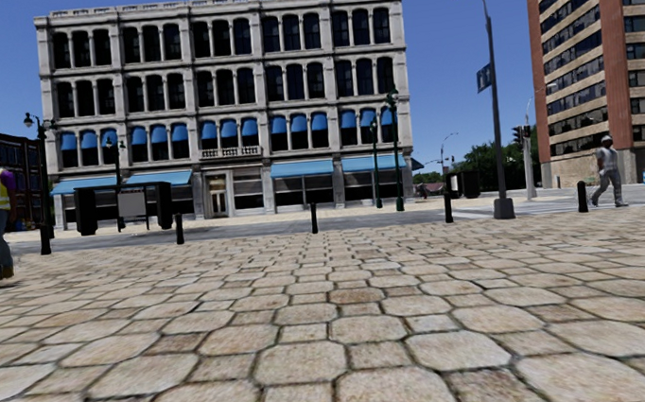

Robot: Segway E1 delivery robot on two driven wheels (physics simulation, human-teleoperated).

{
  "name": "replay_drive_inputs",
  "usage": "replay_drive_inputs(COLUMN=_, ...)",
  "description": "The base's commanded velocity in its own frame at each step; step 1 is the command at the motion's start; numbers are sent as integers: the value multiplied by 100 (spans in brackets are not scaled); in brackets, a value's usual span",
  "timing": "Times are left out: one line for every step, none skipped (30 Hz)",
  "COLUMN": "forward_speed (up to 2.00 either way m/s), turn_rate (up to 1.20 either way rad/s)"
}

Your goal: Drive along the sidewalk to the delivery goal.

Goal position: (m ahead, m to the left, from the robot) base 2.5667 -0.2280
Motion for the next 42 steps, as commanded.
replay_drive_inputs(forward_speed=200, turn_rate=0)
replay_drive_inputs(forward_speed=200, turn_rate=0)
replay_drive_inputs(forward_speed=200, turn_rate=0)
replay_drive_inputs(forward_speed=200, turn_rate=0)
replay_drive_inputs(forward_speed=200, turn_rate=0)
replay_drive_inputs(forward_speed=200, turn_rate=0)
replay_drive_inputs(forward_speed=200, turn_rate=0)
replay_drive_inputs(forward_speed=200, turn_rate=0)
replay_drive_inputs(forward_speed=200, turn_rate=0)
replay_drive_inputs(forward_speed=195, turn_rate=20)
replay_drive_inputs(forward_speed=189, turn_rate=41)
replay_drive_inputs(forward_speed=186, turn_rate=48)
replay_drive_inputs(forward_speed=186, turn_rate=48)
replay_drive_inputs(forward_speed=185, turn_rate=47)
replay_drive_inputs(forward_speed=184, turn_rate=0)
replay_drive_inputs(forward_speed=184, turn_rate=0)
replay_drive_inputs(forward_speed=184, turn_rate=0)
replay_drive_inputs(forward_speed=184, turn_rate=0)
replay_drive_inputs(forward_speed=184, turn_rate=0)
replay_drive_inputs(forward_speed=184, turn_rate=0)
replay_drive_inputs(forward_speed=184, turn_rate=0)
replay_drive_inputs(forward_speed=183, turn_rate=0)
replay_drive_inputs(forward_speed=179, turn_rate=0)
replay_drive_inputs(forward_speed=177, turn_rate=0)
replay_drive_inputs(forward_speed=173, turn_rate=0)
replay_drive_inputs(forward_speed=173, turn_rate=0)
replay_drive_inputs(forward_speed=171, turn_rate=0)
replay_drive_inputs(forward_speed=171, turn_rate=3)
replay_drive_inputs(forward_speed=170, turn_rate=4)
replay_drive_inputs(forward_speed=170, turn_rate=4)
replay_drive_inputs(forward_speed=170, turn_rate=0)
replay_drive_inputs(forward_speed=168, turn_rate=0)
replay_drive_inputs(forward_speed=131, turn_rate=0)
replay_drive_inputs(forward_speed=131, turn_rate=0)
replay_drive_inputs(forward_speed=64, turn_rate=0)
replay_drive_inputs(forward_speed=53, turn_rate=0)
replay_drive_inputs(forward_speed=45, turn_rate=0)
replay_drive_inputs(forward_speed=0, turn_rate=0)
replay_drive_inputs(forward_speed=0, turn_rate=0)
replay_drive_inputs(forward_speed=0, turn_rate=0)
replay_drive_inputs(forward_speed=0, turn_rate=0)
replay_drive_inputs(forward_speed=0, turn_rate=0)
